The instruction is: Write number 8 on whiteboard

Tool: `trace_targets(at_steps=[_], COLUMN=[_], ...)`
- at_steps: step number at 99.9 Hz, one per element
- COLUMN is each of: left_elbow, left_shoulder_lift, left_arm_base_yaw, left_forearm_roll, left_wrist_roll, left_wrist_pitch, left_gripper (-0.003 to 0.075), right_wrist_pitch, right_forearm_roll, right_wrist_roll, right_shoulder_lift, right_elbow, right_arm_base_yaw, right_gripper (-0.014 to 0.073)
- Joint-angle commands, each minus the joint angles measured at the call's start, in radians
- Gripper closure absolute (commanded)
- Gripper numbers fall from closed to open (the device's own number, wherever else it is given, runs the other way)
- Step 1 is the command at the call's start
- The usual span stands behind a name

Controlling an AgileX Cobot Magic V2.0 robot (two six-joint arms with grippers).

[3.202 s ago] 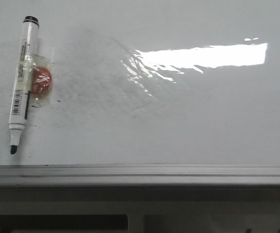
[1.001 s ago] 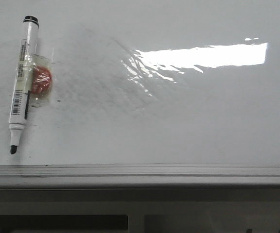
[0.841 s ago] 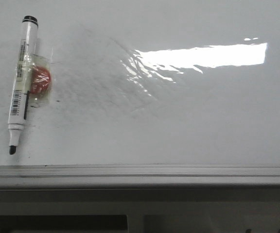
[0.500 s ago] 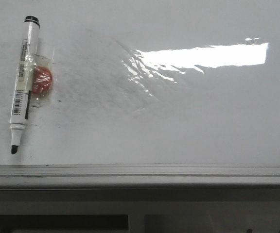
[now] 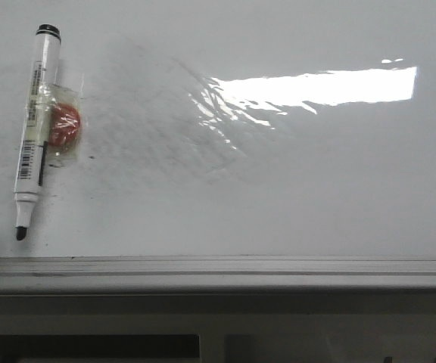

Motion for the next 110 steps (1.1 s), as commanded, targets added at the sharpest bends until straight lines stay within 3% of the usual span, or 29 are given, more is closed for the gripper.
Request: trace_targets(at_steps=[1, 14, 32, 44, 58, 72, 88, 97, 110], left_elbow=[-0.03, -0.032, -0.032, -0.032, -0.032, -0.032, -0.044, -0.062, -0.088], left_shoulder_lift=[0.075, 0.166, 0.249, 0.284, 0.317, 0.317, 0.315, 0.315, 0.315], left_arm_base_yaw=[-0.041, -0.043, -0.039, -0.039, -0.039, -0.039, -0.039, -0.039, -0.039], left_forearm_roll=[-0.039, -0.06, -0.071, -0.071, -0.067, -0.038, 0.199, 0.299, 0.409], left_wrist_roll=[-0.009, -0.009, -0.009, -0.009, -0.009, -0.009, -0.009, -0.009, -0.009], left_wrist_pitch=[-0.176, -0.301, -0.319, -0.317, -0.317, -0.323, -0.328, -0.328, -0.329], left_gripper=[0.0366, 0.0366, 0.0402, 0.0527, 0.0738, 0.0741, 0.0741, 0.0741, 0.0741], right_wrist_pitch=[-0.075, -0.074, -0.061, -0.036, -0.018, 0.028, 0.072, 0.088, 0.084], right_forearm_roll=[0.007, 0.007, 0.036, 0.039, 0.039, 0.043, 0.149, 0.24, 0.262], right_wrist_roll=[-0.002, -0.002, -0.002, -0.002, -0.024, -0.154, -0.346, -0.461, -0.464], right_shoulder_lift=[0.019, 0.019, 0.019, 0.019, 0.019, 0.057, 0.173, 0.255, 0.372], right_elbow=[-0.035, -0.035, -0.035, -0.035, -0.035, -0.078, -0.162, -0.221, -0.312], right_arm_base_yaw=[-0.006, -0.006, 0.008, 0.073, 0.174, 0.275, 0.411, 0.502, 0.636], right_gripper=[0.0657, 0.0657, 0.0657, 0.0657, 0.0657, 0.0657, 0.065, 0.058, 0.0349])
